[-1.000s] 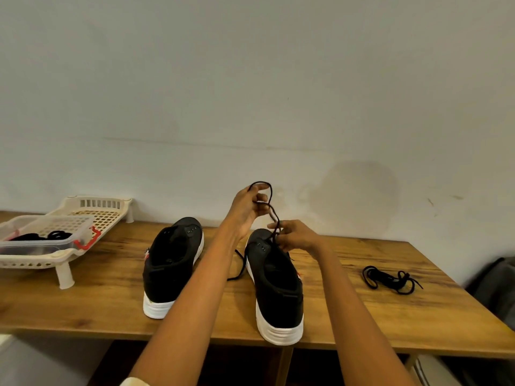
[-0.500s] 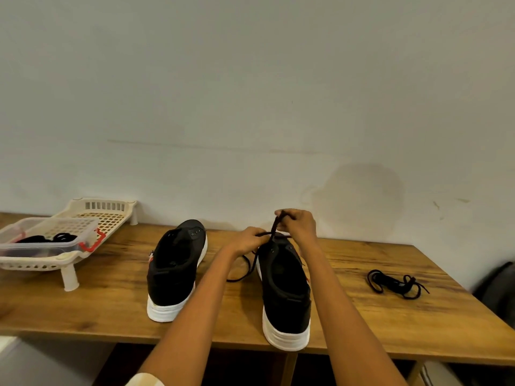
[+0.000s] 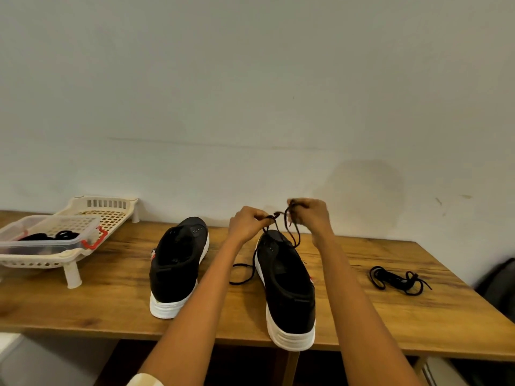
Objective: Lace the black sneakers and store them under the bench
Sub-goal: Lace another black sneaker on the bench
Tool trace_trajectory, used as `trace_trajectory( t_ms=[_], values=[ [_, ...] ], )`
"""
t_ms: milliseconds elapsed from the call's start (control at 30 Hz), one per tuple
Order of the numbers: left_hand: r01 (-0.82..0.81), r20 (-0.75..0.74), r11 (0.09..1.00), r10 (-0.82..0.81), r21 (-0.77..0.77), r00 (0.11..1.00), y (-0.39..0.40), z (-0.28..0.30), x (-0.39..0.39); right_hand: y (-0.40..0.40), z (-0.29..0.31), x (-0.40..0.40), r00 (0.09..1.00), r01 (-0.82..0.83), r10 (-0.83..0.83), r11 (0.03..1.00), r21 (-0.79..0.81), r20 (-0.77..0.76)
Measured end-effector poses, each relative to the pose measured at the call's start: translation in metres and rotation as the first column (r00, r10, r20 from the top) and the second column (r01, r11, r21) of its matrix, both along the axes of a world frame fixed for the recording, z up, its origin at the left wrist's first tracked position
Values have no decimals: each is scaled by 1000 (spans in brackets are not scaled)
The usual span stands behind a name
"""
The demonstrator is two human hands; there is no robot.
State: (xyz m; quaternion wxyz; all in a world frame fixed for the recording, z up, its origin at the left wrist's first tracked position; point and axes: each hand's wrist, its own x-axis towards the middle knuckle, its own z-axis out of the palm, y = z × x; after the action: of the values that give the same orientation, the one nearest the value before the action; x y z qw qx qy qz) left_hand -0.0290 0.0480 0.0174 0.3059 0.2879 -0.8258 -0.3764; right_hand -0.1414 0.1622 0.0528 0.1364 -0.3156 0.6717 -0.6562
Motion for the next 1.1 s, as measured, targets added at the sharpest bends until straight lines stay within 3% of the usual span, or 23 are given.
trace_trajectory(
  t_ms=[67,133,267,367,500,633,700,767,833,900,1000,1067,1100],
  values=[
    [-7,-100,999,11,42,995,1,6,-2,2,-12,1,984,-110,146,949,297,-101],
    [16,-194,995,4,101,981,6,10,-4,4,-17,8,951,-216,287,881,421,-113],
    [98,-301,981,-43,170,953,17,13,-7,-4,-24,19,916,-123,284,872,475,-284],
    [191,-276,962,-134,193,952,15,6,-1,-9,-29,20,901,-20,219,883,470,-374],
    [225,-18,953,-226,202,974,9,-12,7,-9,-28,19,965,-40,115,953,300,-237],
    [234,-39,942,-232,241,972,6,-21,11,-9,-13,13,996,90,-91,995,-42,-15],
    [231,-23,945,-233,232,972,5,-22,12,-7,1,9,964,218,-159,932,-291,215],
    [242,20,948,-252,208,968,5,-21,13,-1,17,7,905,333,-126,802,-495,405],
    [257,46,944,-272,206,961,6,-21,13,0,23,7,862,384,-41,702,-600,505],
    [254,55,942,-272,220,961,4,-20,11,0,20,10,861,343,27,707,-618,508],
    [223,48,947,-240,230,970,2,-17,10,0,0,8,920,192,-25,898,-395,391],
    [221,51,945,-239,240,970,-1,-15,13,3,-12,2,989,73,-64,995,-67,135],
    [228,48,939,-248,256,968,-2,-14,15,5,-13,1,1000,20,-18,995,100,-22]
  ],
)
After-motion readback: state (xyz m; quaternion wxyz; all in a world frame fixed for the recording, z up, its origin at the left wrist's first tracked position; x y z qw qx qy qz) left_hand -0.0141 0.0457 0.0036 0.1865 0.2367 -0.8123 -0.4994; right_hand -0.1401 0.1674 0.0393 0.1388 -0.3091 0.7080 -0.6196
